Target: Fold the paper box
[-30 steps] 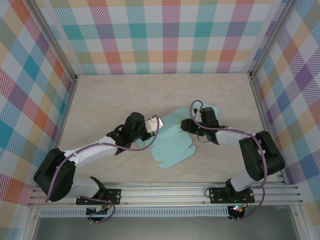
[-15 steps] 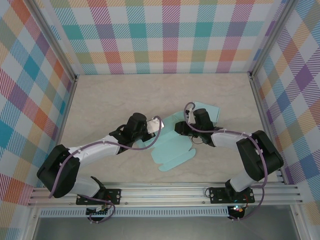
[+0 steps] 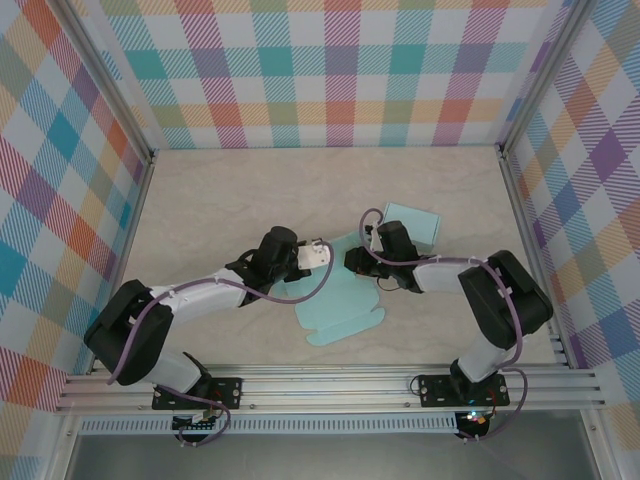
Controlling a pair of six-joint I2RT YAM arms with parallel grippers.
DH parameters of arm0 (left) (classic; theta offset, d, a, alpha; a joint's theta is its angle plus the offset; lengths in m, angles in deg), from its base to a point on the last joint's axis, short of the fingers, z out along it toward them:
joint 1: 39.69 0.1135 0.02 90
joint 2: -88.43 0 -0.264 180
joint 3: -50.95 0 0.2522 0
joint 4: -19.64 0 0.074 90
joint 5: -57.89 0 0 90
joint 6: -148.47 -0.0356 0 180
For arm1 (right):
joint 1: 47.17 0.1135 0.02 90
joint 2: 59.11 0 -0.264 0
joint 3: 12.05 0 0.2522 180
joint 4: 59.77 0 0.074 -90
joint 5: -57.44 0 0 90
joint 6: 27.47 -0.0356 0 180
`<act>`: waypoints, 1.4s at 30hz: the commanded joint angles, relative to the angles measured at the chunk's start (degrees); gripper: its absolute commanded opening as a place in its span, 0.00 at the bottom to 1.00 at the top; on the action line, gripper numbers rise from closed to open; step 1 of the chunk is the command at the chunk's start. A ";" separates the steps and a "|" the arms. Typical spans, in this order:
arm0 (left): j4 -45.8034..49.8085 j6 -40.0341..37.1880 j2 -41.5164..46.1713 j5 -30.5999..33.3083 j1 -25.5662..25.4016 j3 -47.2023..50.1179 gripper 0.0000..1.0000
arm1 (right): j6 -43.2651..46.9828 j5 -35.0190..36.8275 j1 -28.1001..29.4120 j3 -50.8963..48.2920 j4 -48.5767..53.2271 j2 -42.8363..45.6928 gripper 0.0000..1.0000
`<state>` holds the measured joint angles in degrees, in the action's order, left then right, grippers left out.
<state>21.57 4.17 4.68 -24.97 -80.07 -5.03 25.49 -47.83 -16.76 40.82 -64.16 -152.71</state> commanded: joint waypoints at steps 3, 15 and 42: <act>-5.47 -12.27 -0.54 -0.24 -0.38 0.91 0.00 | 2.49 3.61 -0.15 0.22 7.42 9.42 0.33; -12.46 -20.38 1.01 -4.00 -0.32 5.94 0.00 | 4.95 7.80 -11.83 0.40 22.76 25.24 0.34; -26.92 -25.16 -6.13 3.75 -3.42 6.18 0.00 | 11.61 -8.25 -18.16 3.66 9.96 -0.20 0.26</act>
<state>-2.48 -20.66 -0.02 -22.35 -82.91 2.12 35.20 -53.32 -35.82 43.73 -51.26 -151.64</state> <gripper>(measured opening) 0.060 0.257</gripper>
